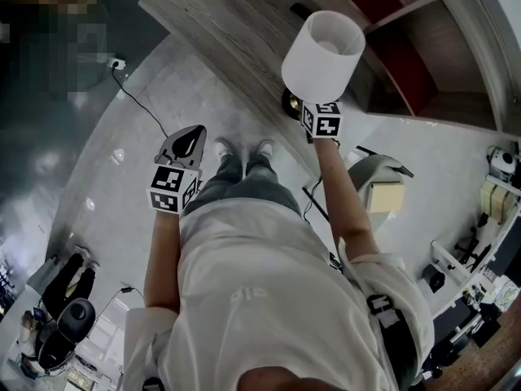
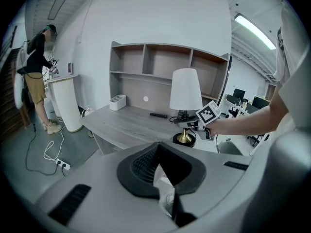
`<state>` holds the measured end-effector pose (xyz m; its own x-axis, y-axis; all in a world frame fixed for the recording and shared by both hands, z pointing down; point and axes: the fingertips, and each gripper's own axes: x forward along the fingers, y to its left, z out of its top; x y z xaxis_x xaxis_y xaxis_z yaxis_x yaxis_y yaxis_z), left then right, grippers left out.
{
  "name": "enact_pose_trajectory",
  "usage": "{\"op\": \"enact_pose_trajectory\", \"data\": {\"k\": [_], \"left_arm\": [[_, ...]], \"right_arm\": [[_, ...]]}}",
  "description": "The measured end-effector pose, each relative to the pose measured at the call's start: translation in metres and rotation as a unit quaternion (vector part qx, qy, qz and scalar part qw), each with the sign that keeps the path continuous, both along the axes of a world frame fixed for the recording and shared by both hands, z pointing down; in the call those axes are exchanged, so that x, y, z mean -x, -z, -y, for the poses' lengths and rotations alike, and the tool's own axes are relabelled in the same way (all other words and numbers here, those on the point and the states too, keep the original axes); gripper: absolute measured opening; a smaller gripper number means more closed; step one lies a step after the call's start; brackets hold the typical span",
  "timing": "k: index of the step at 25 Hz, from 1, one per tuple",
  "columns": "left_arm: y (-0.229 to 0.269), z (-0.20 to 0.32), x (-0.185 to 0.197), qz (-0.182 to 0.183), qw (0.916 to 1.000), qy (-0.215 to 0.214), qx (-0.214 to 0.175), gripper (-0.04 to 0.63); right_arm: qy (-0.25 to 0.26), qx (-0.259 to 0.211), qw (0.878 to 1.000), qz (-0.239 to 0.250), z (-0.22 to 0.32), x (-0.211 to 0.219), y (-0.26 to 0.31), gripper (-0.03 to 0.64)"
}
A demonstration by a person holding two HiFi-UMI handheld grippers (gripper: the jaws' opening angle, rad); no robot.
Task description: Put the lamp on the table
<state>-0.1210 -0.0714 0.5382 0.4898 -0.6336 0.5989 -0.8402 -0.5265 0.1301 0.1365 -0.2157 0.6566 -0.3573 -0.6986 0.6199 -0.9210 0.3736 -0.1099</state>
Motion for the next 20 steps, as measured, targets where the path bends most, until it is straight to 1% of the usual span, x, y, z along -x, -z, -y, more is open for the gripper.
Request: {"op": "enact_pose_trajectory", "data": {"k": [8,20], "left_arm": [[0.0,-0.002,-0.009,-0.003,0.9998,-0.019,0.0,0.015],[-0.001,0.0,-0.022,-0.01,0.9986,-0.052,0.0,0.014]], "right_arm": [[0.003,0.01,1.0,0.007,-0.024,-0.002,-0.006,0.268],[-0.012,0.024,1.0,0.007,-0.058,-0.009,-0.011,0.288]]}}
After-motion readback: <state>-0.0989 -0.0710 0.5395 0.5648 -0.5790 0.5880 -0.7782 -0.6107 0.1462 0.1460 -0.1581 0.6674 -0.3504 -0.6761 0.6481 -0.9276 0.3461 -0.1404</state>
